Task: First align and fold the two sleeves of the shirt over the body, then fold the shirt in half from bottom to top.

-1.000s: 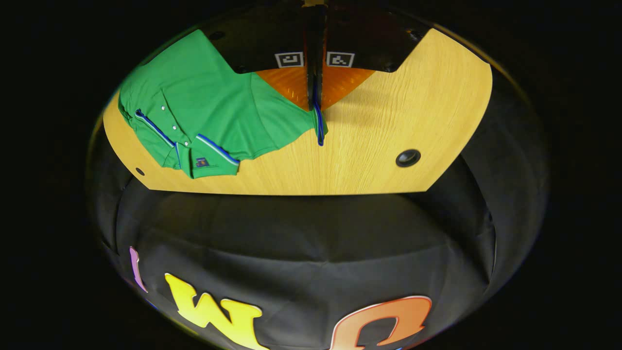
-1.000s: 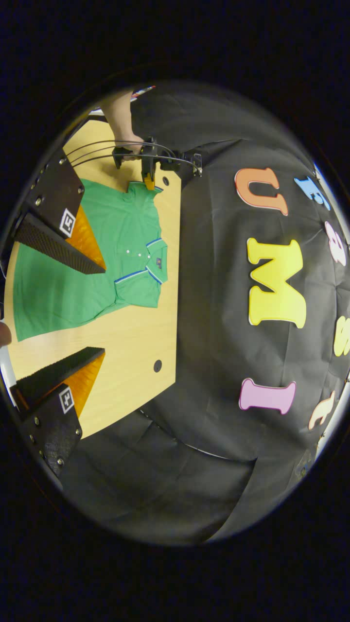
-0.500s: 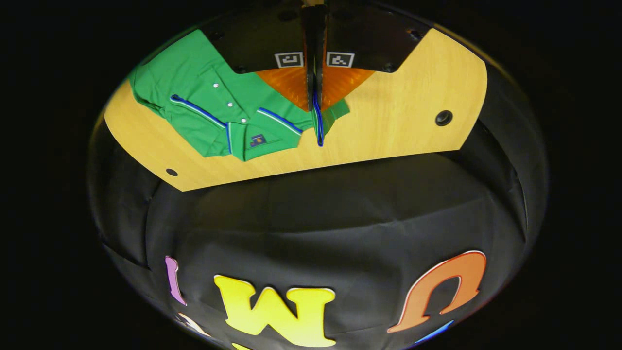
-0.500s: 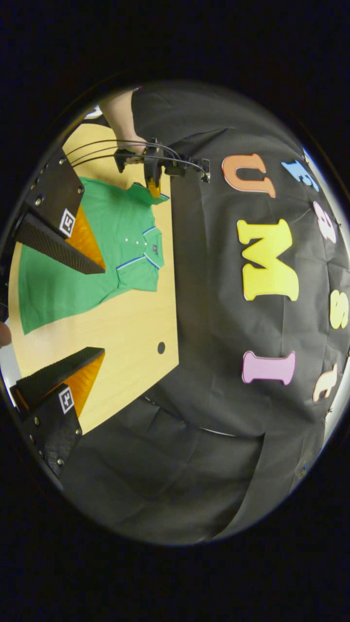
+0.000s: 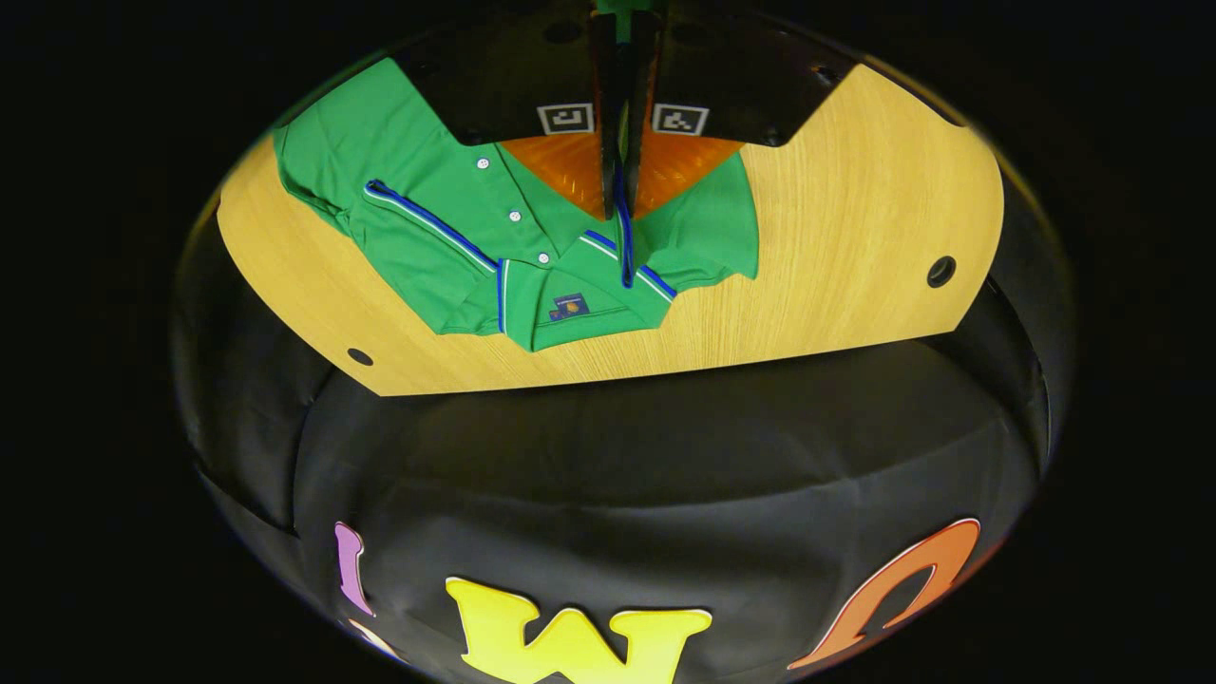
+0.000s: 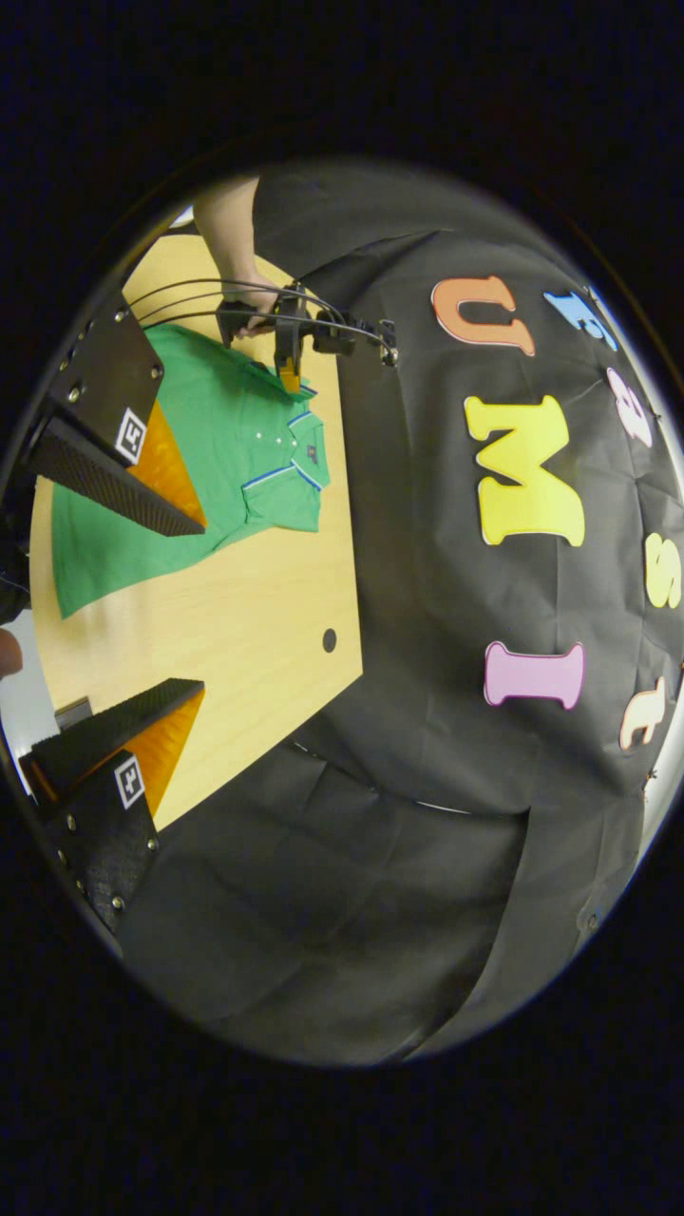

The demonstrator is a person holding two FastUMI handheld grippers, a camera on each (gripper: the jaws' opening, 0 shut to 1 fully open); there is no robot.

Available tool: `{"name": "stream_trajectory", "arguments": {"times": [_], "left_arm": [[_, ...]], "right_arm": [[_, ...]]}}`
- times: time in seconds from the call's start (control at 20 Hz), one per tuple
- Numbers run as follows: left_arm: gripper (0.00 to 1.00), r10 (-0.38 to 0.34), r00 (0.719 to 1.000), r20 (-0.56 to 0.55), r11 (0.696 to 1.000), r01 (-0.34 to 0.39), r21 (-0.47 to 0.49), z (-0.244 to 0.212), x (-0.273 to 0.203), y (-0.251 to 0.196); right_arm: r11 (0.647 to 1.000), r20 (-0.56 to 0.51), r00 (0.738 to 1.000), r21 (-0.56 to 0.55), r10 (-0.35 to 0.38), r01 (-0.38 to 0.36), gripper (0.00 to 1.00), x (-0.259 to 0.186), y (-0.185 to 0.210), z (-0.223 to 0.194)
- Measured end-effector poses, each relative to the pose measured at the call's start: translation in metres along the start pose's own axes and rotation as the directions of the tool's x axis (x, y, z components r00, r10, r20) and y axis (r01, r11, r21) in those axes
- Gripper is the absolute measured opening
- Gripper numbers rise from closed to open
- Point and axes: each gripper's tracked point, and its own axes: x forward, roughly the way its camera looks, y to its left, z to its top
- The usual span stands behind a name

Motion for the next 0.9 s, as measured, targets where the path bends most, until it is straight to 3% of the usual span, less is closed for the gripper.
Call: {"name": "stream_trajectory", "arguments": {"times": [0.1, 0.35, 0.9], "left_arm": [[0.18, 0.001, 1.0, 0.005, 1.0, -0.001, -0.024, -0.003, -0.001, -0.003], [1.0, 0.052, 0.998, 0.026, 0.998, -0.051, -0.03, -0.004, -0.02, 0.005], [1.0, 0.136, 0.988, 0.071, 0.985, -0.128, -0.113, -0.025, -0.14, 0.021]], "right_arm": [[1.0, -0.008, 1.0, -0.012, 0.011, -0.011, 0.95, 0.004, 0.002, 0.0], [0.995, -0.002, 0.999, -0.08, 0.054, -0.054, 0.95, 0.011, 0.017, 0.006], [0.955, -0.021, 0.972, -0.179, 0.235, -0.235, 0.95, 0.033, 0.071, 0.008]]}}
